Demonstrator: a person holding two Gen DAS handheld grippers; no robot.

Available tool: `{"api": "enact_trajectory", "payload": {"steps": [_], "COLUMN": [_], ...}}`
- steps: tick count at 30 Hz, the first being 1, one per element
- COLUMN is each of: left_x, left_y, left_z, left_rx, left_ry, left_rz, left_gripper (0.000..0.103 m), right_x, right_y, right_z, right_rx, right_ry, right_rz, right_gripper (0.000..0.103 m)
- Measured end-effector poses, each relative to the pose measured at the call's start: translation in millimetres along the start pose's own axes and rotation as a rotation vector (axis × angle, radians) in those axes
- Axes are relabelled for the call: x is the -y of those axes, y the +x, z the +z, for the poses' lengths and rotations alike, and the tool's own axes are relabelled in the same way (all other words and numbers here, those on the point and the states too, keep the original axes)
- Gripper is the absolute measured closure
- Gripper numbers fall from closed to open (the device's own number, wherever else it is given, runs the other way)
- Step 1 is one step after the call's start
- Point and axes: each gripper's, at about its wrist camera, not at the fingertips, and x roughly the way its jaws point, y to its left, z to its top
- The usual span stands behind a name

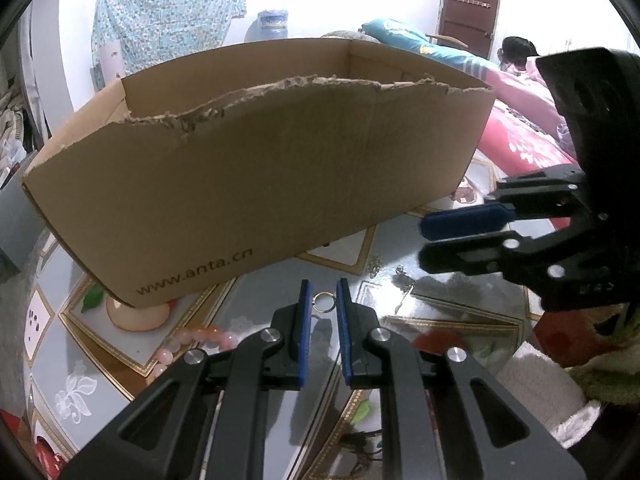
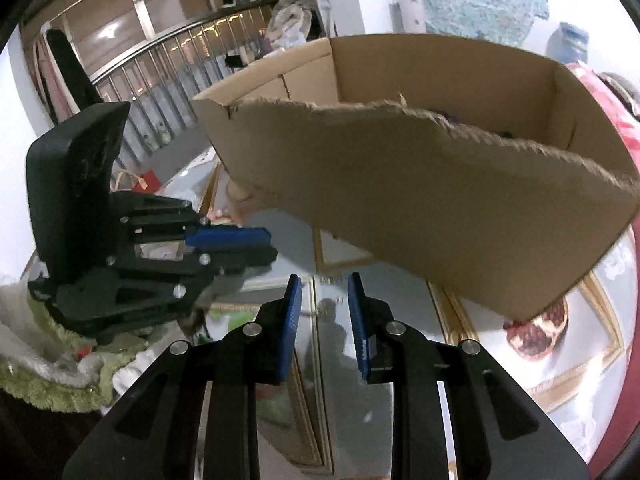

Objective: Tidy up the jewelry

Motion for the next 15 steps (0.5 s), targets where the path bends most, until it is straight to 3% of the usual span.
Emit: {"api": "enact_trajectory", "payload": {"steps": [7, 11, 15], "left_x": [0.7, 0.1, -0.5], "left_y": [-0.4, -0.7, -0.5], "left_z": [0.9, 0.9, 0.5], "left_rx": [-0.001, -0.001, -0.002], "left_ry": [0.004, 0.005, 0.001], "left_rz": [-0.001, -0.001, 0.000], "left_gripper": [0.091, 0.091, 0.091], "right_x": [-6.2, -6.5, -4.6], "right_y": [32.0, 39.9, 39.3], "right_z": [5.1, 5.4, 5.8], "right_rx": [-0.030, -0.042, -0.051], "right_ry": [-0.078, -0.103, -0.101], "right_rz": [-0.036, -0.040, -0.039], "right_gripper": [0.082, 0.088, 0.102]}}
